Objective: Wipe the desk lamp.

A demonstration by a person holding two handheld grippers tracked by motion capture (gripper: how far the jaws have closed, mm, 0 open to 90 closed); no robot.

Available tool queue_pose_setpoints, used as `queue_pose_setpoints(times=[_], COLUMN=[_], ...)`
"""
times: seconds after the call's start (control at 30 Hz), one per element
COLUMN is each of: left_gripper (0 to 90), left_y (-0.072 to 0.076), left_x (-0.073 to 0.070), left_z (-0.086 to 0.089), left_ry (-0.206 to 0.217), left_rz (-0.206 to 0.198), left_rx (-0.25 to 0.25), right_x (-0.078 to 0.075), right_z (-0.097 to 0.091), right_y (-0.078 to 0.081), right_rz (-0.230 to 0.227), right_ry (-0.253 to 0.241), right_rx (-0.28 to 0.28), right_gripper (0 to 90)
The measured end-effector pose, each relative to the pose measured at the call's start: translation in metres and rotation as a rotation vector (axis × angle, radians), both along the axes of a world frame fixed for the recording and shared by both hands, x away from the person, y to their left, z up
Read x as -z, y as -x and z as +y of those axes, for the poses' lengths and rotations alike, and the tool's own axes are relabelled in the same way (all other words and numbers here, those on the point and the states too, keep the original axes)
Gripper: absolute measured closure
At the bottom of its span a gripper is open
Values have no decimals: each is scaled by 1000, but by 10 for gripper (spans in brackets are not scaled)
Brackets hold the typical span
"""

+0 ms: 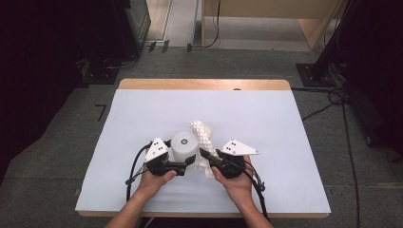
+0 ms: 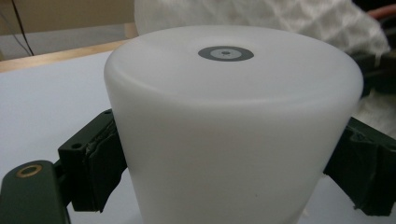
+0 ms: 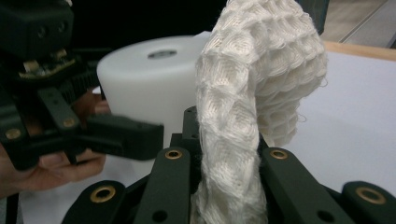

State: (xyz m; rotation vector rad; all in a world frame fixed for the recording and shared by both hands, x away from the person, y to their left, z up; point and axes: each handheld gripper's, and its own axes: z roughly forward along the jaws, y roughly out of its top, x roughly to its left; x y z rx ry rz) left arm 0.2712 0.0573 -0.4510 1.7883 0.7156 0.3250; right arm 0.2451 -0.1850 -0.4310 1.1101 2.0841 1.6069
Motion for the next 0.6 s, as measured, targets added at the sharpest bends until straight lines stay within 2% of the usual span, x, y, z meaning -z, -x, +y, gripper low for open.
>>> queue_pose_setpoints(times=[0.13,0.4,0.6], left_gripper=[90,90,90], left_y=[1,-2,-3], left_x=[-4,-14,-13], left_z=[4,19,18], left_ry=[14,66,59], left_rz=[-10,-23,-20], left_rx=[-6,-35,-26], right_x=[3,27,28], right_z=[1,15,17], right_y=[0,-3,-4], right_rz=[11,75,77], right_ry=[4,53,57], right_rx=[0,-36,-38], right_gripper=[790,789,789])
